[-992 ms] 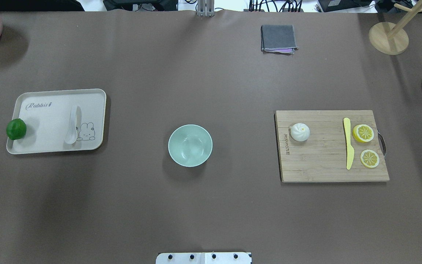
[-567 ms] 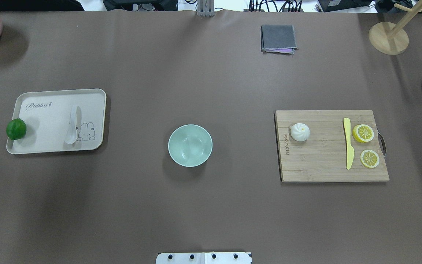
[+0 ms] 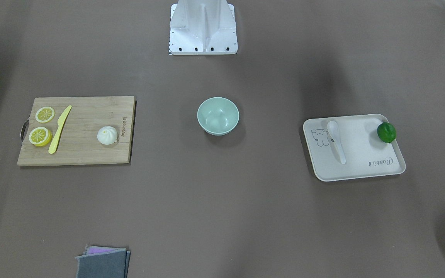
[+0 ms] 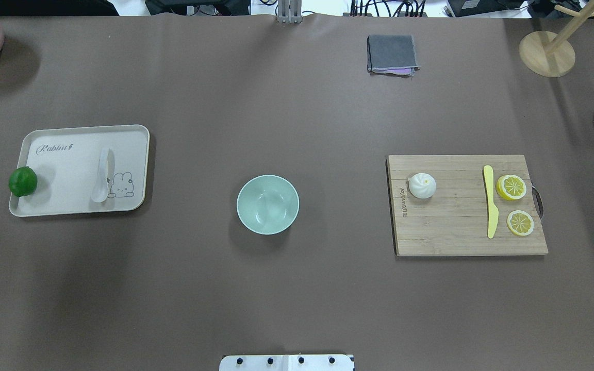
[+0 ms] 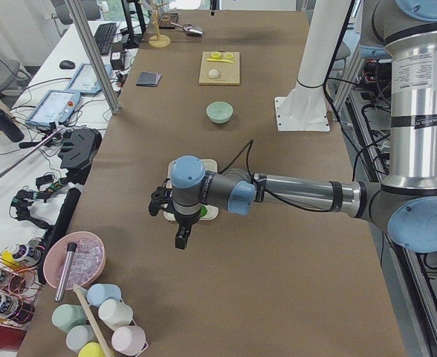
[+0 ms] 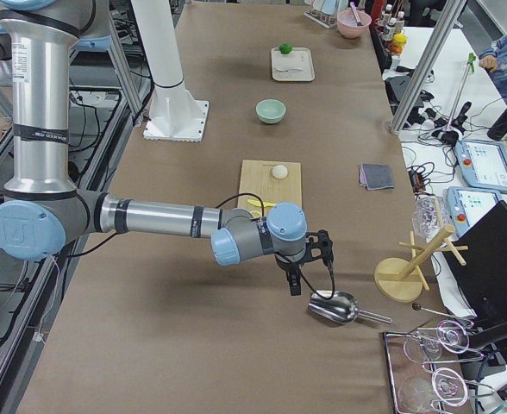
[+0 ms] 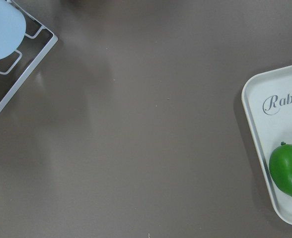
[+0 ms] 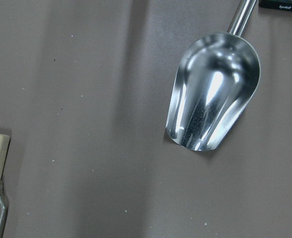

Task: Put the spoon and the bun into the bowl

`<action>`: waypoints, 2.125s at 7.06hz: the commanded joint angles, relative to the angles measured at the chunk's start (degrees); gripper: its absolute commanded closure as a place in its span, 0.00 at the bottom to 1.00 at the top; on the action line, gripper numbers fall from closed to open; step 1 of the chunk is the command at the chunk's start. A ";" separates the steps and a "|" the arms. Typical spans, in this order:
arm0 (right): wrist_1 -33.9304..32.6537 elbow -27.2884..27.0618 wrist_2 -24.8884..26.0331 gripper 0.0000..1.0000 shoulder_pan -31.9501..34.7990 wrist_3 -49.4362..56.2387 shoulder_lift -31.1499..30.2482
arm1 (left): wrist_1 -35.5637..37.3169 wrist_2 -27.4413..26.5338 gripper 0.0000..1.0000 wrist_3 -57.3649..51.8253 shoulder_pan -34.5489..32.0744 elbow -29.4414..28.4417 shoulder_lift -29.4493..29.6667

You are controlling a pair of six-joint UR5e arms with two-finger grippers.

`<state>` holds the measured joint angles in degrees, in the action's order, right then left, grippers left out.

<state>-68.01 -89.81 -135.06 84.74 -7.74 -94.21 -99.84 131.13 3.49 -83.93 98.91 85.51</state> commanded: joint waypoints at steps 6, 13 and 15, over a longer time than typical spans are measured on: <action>4.64 -0.54 -0.21 0.00 -8.42 -13.31 5.51 | -0.08 3.40 0.01 7.97 0.60 -1.78 5.35; 13.61 -6.61 5.58 0.00 -26.71 -48.76 12.99 | -4.57 -3.78 0.16 44.59 25.82 -7.57 19.94; 13.52 -7.56 7.78 0.00 -29.62 -53.59 14.93 | -4.92 -3.69 0.22 44.50 28.45 -11.97 22.68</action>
<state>-54.43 -96.59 -128.95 57.22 -58.43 -80.38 -104.54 127.50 47.88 -57.25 89.31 106.96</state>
